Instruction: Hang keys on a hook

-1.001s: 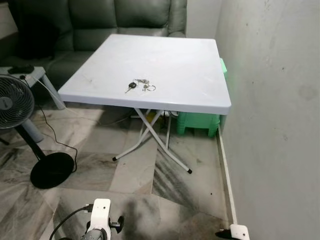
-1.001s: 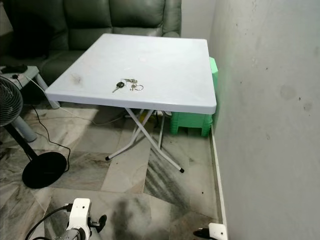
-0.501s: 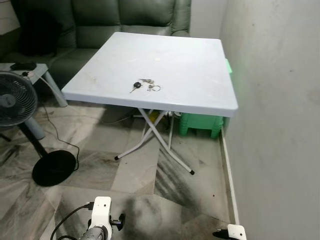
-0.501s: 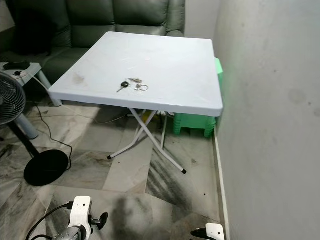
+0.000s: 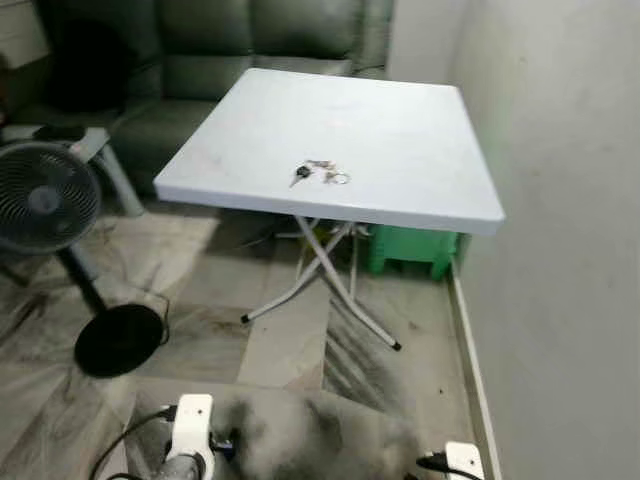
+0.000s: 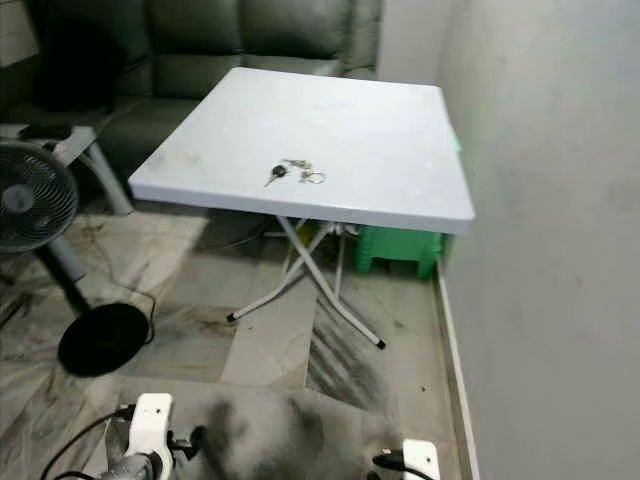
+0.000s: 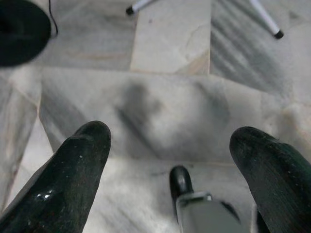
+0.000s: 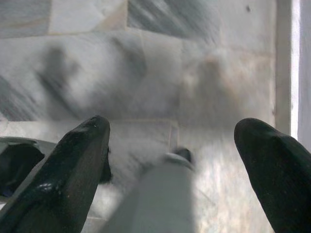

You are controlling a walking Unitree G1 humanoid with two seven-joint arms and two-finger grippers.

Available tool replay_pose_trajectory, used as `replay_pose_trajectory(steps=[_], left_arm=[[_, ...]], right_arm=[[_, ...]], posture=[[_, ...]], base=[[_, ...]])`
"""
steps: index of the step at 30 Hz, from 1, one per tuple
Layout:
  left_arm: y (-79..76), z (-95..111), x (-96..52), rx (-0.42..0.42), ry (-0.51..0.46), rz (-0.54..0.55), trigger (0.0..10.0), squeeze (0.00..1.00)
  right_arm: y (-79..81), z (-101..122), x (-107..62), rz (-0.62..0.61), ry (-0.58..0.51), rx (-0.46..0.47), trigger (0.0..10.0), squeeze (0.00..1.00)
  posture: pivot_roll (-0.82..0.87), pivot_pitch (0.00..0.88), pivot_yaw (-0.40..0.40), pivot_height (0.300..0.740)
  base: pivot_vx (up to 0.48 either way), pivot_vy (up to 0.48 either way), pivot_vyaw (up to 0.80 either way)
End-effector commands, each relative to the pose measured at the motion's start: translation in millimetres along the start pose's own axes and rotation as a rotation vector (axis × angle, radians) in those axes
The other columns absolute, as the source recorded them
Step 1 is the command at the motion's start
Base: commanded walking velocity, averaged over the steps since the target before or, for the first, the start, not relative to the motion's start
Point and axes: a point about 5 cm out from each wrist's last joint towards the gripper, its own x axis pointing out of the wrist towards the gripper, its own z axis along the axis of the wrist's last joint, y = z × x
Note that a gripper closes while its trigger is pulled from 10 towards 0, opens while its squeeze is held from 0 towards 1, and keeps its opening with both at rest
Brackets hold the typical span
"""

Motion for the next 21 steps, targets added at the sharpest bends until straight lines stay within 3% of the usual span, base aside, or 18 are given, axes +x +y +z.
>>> replay_pose_trajectory(steps=[1,21], left_arm=[[-5.9,-0.8,0.9,-0.001,0.008,-0.019,10.0,0.00],[-4.8,-0.1,0.9,-0.011,0.006,-0.014,10.0,0.00]], right_arm=[[-5.3,-2.6,-1.5,-0.016,0.009,0.013,10.0,0.00],[-4.5,-4.8,-2.2,-0.014,0.008,0.026,10.0,0.00]], posture=[[-0.06,0.000,0.009,0.740],[-0.06,0.000,0.010,0.740]], base=[[0.000,0.480,0.00],[0.000,0.480,0.00]])
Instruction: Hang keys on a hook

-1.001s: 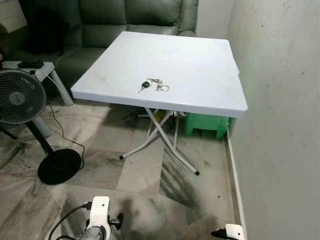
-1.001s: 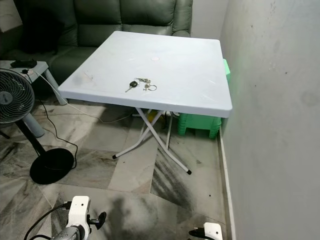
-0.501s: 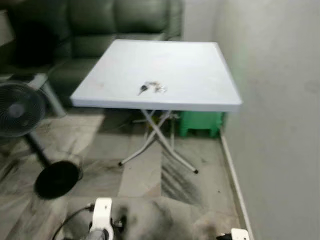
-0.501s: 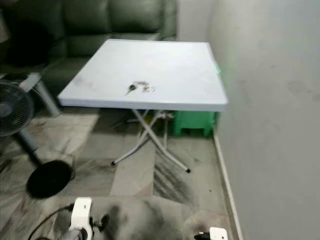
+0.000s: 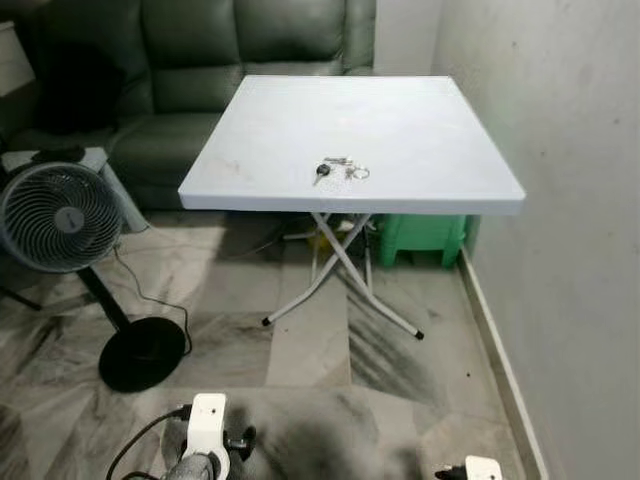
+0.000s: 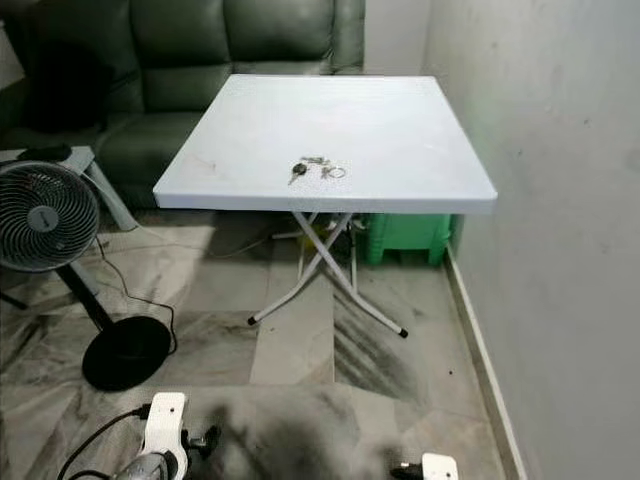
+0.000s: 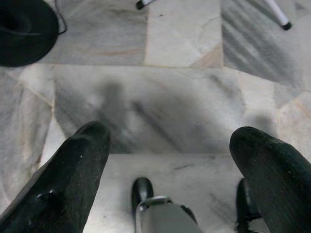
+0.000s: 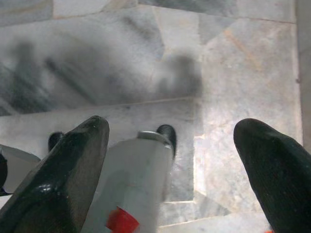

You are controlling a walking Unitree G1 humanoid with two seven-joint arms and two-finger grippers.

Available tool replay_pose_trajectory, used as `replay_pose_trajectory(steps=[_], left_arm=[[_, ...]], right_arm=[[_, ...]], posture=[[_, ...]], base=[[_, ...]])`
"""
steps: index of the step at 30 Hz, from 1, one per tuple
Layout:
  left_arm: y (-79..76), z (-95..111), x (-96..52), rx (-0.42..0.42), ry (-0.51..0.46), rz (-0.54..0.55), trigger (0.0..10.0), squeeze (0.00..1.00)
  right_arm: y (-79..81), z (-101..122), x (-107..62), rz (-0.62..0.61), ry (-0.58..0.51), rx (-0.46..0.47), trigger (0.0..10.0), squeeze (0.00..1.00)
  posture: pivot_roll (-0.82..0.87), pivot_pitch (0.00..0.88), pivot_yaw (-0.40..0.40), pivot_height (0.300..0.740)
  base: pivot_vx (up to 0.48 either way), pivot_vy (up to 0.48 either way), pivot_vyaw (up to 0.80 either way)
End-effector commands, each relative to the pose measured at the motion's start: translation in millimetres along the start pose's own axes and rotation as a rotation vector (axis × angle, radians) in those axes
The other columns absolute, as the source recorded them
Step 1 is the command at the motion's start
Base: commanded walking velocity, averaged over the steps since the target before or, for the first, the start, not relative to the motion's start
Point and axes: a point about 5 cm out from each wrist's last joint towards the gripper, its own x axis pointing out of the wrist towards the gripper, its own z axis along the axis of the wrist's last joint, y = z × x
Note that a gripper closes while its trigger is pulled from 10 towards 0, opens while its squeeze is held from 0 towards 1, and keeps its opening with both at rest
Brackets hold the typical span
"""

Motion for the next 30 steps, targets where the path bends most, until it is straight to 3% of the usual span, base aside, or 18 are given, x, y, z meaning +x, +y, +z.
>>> replay_pose_trajectory(steps=[1,27,30], left_arm=[[9.7,0.9,-1.3,0.007,0.002,0.021,10.0,0.00],[10.3,5.0,-0.3,0.002,-0.007,0.026,10.0,0.00],[10.8,5.5,-0.3,0.015,-0.010,0.034,10.0,0.00]], right_arm=[[8.8,3.0,2.1,0.025,-0.011,0.010,10.0,0.00],[9.6,4.3,2.8,0.024,-0.012,0.017,10.0,0.00],[9.7,4.2,2.8,0.023,-0.011,0.016,10.0,0.00]], posture=[[-0.06,0.000,0.010,0.740],[-0.06,0.000,0.010,0.740],[-0.06,0.000,0.011,0.740]], base=[[0.000,0.480,0.00],[0.000,0.480,0.00],[0.000,0.000,0.00]])
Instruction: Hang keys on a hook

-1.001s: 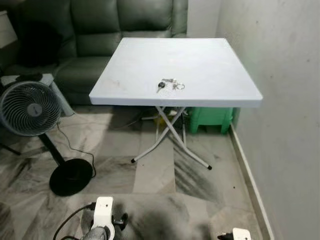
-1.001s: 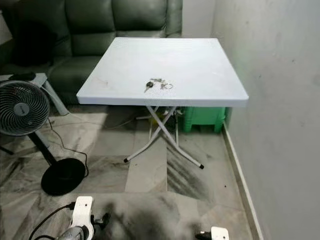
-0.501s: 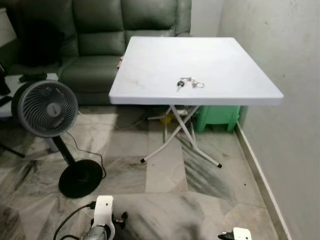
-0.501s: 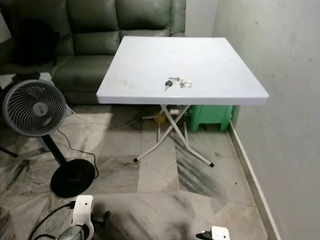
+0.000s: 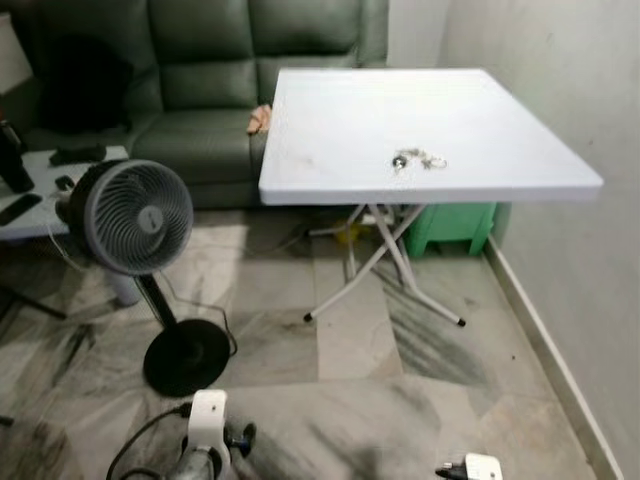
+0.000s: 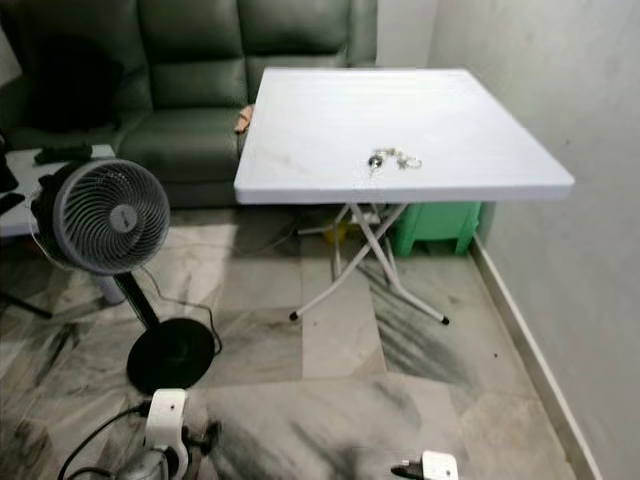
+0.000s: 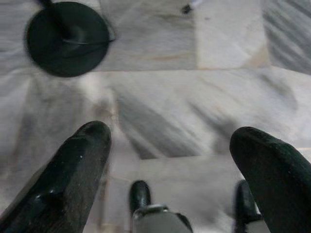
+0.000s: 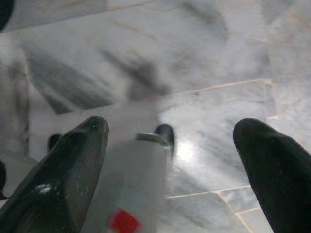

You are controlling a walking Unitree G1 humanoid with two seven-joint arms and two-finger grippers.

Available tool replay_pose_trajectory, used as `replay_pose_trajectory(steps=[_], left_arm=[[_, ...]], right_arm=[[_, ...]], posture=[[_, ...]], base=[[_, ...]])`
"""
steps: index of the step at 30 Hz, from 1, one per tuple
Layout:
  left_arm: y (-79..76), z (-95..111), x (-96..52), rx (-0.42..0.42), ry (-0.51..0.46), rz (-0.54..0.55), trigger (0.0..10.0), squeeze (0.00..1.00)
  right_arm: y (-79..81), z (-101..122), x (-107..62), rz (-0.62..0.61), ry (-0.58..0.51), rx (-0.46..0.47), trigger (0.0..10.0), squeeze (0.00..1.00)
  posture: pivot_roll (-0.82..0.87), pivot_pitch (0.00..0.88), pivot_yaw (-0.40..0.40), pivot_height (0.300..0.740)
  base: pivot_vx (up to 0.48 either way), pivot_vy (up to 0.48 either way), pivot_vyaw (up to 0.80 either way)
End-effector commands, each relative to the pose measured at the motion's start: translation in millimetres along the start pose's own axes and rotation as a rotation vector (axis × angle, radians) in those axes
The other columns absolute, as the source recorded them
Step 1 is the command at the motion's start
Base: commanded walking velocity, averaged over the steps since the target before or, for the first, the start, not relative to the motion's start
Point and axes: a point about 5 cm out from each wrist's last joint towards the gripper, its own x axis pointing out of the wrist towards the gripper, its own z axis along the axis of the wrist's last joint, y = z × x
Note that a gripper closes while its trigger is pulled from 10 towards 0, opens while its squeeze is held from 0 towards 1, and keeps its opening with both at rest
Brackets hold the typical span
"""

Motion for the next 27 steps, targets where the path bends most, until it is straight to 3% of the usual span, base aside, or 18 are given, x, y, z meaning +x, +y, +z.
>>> replay_pose_trajectory(steps=[1,16,20,27], left_arm=[[4.9,0.1,-0.7,0.012,0.003,0.013,10.0,0.00],[3.9,3.8,0.0,0.000,-0.020,0.009,10.0,0.00],[2.1,14.0,1.9,0.034,-0.065,0.004,10.0,0.00],[1.5,47.3,3.3,-0.014,-0.249,-0.055,10.0,0.00]], right_arm=[[5.5,1.9,1.4,0.016,-0.005,0.006,10.0,0.00],[4.6,4.2,1.6,0.019,-0.016,-0.014,10.0,0.00],[6.6,18.0,4.0,0.031,-0.078,-0.045,10.0,0.00],[21.6,70.9,8.2,0.105,-0.319,-0.158,10.0,0.00]], posture=[[-0.06,0.000,0.011,0.740],[-0.05,0.000,0.007,0.740],[-0.05,0.000,0.010,0.740],[-0.05,0.000,0.006,0.740]], base=[[0.000,0.000,0.00],[0.000,0.000,0.00],[0.000,0.000,0.00],[0.000,0.000,0.00]])
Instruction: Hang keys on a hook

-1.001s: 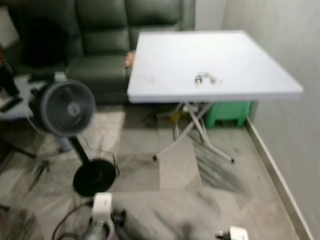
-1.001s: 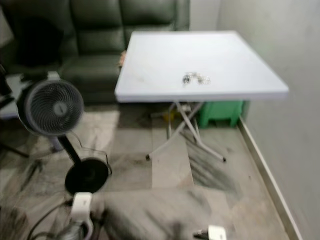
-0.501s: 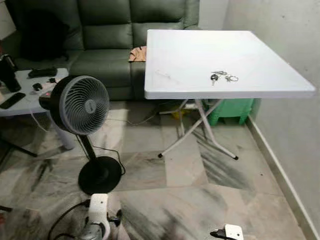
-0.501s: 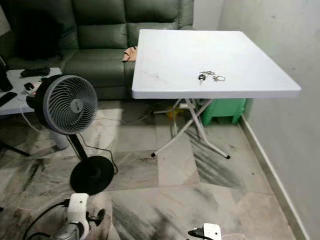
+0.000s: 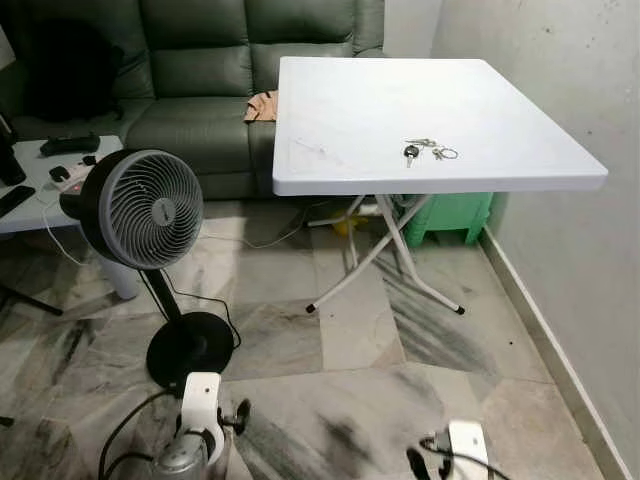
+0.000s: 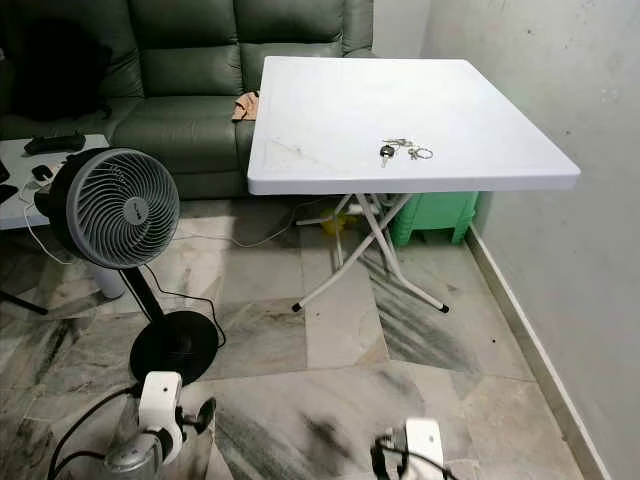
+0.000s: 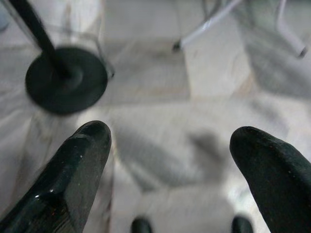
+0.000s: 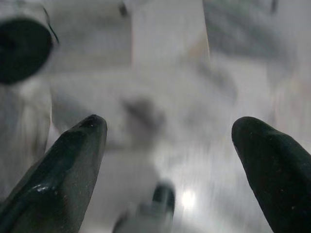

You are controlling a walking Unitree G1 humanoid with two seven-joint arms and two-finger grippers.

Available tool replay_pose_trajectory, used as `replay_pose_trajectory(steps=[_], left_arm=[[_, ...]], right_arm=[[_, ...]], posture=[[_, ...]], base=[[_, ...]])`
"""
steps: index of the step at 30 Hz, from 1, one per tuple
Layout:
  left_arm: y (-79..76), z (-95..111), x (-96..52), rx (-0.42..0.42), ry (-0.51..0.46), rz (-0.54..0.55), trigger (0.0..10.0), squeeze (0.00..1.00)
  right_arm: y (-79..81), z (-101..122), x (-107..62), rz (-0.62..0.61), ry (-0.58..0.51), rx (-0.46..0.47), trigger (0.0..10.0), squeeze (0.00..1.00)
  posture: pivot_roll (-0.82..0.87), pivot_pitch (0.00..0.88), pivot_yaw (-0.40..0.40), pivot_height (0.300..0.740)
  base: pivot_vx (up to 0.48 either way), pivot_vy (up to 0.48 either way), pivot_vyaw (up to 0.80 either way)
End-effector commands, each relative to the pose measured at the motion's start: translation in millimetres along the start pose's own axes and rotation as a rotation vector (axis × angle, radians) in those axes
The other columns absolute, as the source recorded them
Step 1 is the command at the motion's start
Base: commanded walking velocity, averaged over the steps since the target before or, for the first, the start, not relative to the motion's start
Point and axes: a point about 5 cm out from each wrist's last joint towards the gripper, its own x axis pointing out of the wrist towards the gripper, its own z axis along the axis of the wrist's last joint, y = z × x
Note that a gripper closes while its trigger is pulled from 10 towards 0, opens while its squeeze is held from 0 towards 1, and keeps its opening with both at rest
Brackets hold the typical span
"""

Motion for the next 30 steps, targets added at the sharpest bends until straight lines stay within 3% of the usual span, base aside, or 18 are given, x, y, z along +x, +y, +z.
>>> replay_pose_trajectory(steps=[1,2,3,4,6,7,11,15,23,24,30], left_arm=[[2.4,16.4,2.8,-0.005,-0.084,-0.013,10.0,0.00],[2.4,16.4,2.8,-0.005,-0.084,-0.013,10.0,0.00],[0.6,28.1,4.6,0.002,-0.148,-0.037,10.0,0.00],[-0.9,39.0,5.6,0.017,-0.206,-0.052,10.0,0.00],[-2.2,49.1,6.2,0.032,-0.258,-0.061,10.0,0.00],[-2.9,64.1,6.2,0.032,-0.334,-0.064,10.0,0.00],[-5.6,83.2,2.7,0.018,-0.441,-0.103,10.0,0.00],[-9.7,107.9,-13.0,0.030,-0.592,-0.134,10.0,0.00],[-16.2,122.4,-22.1,0.056,-0.652,-0.168,10.0,0.00],[-16.1,125.2,-21.8,0.047,-0.648,-0.165,10.0,0.00],[-19.5,138.4,-26.9,0.062,-0.659,-0.164,10.0,0.00]], right_arm=[[5.7,15.0,3.6,0.046,-0.085,-0.042,10.0,0.00],[5.7,15.0,3.6,0.046,-0.085,-0.042,10.0,0.00],[9.1,29.1,6.1,0.076,-0.163,-0.044,10.0,0.31],[10.8,40.9,7.4,0.093,-0.230,-0.019,10.0,1.00],[12.7,54.5,7.2,0.118,-0.312,-0.006,10.0,1.00],[15.2,66.1,6.2,0.141,-0.383,-0.019,10.0,1.00],[18.1,83.2,3.0,0.156,-0.478,-0.062,10.0,1.00],[19.0,114.1,-10.6,0.175,-0.660,-0.089,10.0,1.00],[13.7,131.1,-18.6,0.146,-0.714,-0.097,10.0,1.00],[13.7,135.6,-18.6,0.139,-0.719,-0.094,10.0,0.00],[17.9,159.3,-26.2,0.133,-0.780,-0.066,10.0,0.00]], posture=[[-0.05,0.000,0.005,0.740],[-0.05,0.000,0.005,0.740],[-0.05,0.000,0.002,0.740],[-0.05,0.000,0.000,0.740],[-0.04,0.000,-0.003,0.740],[-0.04,0.000,-0.004,0.740],[-0.05,0.000,-0.004,0.740],[-0.05,0.000,-0.006,0.740],[-0.05,0.000,-0.011,0.740],[-0.05,0.000,-0.011,0.740],[-0.05,0.000,-0.007,0.740]], base=[[0.000,0.000,0.00],[0.000,0.000,0.00],[0.000,0.000,0.00],[0.000,0.000,0.00],[0.000,0.000,0.00],[0.000,0.000,0.00],[0.000,0.000,0.00],[0.000,0.000,0.00],[0.000,0.000,0.00],[0.000,0.000,0.00],[0.000,0.000,0.00]])
